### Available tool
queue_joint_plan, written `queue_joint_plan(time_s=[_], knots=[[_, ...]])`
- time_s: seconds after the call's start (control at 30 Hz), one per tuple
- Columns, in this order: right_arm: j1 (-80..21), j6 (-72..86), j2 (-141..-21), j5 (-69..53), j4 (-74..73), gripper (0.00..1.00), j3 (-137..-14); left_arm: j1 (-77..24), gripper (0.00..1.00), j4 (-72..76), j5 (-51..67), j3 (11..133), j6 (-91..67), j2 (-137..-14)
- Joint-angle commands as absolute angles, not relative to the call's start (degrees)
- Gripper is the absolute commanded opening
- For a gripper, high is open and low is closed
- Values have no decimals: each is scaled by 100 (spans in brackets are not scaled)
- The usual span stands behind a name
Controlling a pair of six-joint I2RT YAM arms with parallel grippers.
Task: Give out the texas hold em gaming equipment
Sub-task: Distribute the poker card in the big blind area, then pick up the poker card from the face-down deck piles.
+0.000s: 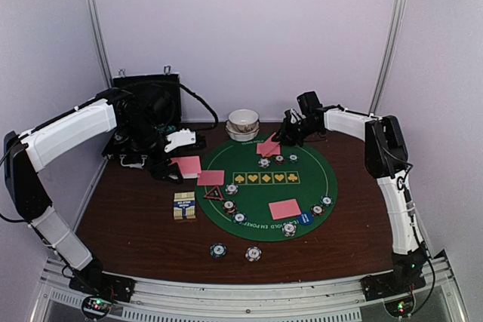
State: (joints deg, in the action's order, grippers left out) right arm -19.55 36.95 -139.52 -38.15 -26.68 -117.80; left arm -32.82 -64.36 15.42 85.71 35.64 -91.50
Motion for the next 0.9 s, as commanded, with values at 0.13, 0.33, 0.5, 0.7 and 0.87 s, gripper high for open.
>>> queue_joint_plan(time_s=[0.13, 0.33, 0.5, 0.7, 0.87], knots=[[-1916, 3101, -13623, -2982, -3303, 36, -11943, -3252, 0, -6260, 1628, 8603, 3575, -8999], [-1947, 3155, -12833, -2728, -2853, 50, -11365, -3252, 0, -6264, 1635, 8598, 3569, -8999], [-2092, 3403, -12127, -3014, -2280, 54, -10731, -3250, 0, -6261, 1602, 8561, 3568, -8992], [-2826, 3824, -11170, -3489, -1363, 63, -9432, -3251, 0, -6235, 1573, 8604, 3542, -9028], [-3672, 4536, -10740, -4001, -335, 66, -8356, -3252, 0, -6219, 1544, 8646, 3534, -9070]])
